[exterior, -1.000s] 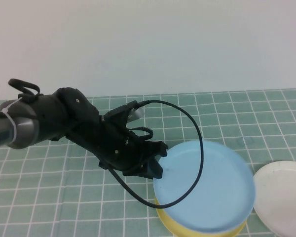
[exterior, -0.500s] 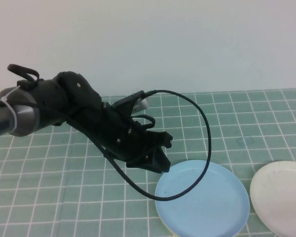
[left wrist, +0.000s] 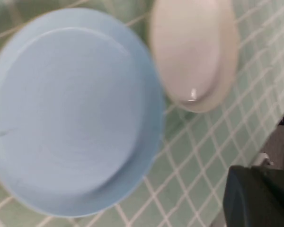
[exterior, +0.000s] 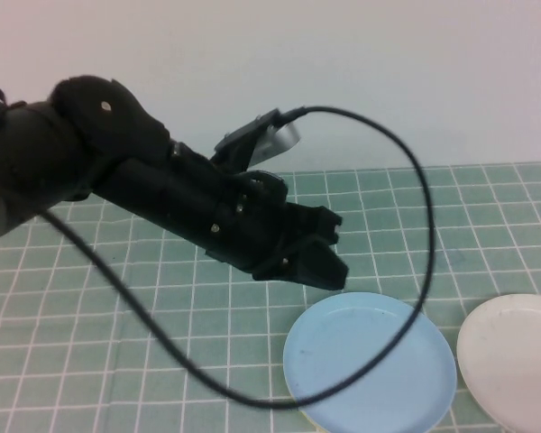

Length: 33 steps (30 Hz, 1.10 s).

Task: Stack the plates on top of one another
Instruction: Pick up the white plate

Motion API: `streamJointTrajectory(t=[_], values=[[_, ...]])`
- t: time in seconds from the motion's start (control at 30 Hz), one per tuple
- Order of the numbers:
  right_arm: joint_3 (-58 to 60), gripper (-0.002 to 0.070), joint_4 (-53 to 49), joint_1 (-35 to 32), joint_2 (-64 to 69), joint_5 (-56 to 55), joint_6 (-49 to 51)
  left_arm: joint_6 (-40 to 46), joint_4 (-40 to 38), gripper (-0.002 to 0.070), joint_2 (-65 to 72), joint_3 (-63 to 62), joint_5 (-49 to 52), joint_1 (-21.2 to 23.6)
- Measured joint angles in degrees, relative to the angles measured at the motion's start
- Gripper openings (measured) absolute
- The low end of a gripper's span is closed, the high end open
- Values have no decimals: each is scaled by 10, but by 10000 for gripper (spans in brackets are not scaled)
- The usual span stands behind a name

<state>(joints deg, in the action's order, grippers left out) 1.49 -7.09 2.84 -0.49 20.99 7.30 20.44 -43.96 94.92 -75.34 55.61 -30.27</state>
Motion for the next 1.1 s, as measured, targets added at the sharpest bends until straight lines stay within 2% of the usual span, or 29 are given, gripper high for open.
streamJointTrajectory(t=[0.27,0.4,0.5,0.6,0.77,0.9,1.1], values=[[0,-2,-1,0,0,0,0,-4,-13,0,-127,0,8,-77],[0,-2,-2,0,0,0,0,-2,-87,0,-174,0,27,-84],[0,-2,-2,0,0,0,0,26,-108,0,-191,0,-53,-84],[0,-2,-2,0,0,0,0,75,-62,0,-198,0,-151,-83],[0,-2,-2,0,0,0,0,79,47,0,-198,0,-231,-83],[0,-2,-2,0,0,0,0,70,126,-1,-206,1,-228,-56],[0,-2,-2,0,0,0,0,70,137,-1,-262,44,-209,9]])
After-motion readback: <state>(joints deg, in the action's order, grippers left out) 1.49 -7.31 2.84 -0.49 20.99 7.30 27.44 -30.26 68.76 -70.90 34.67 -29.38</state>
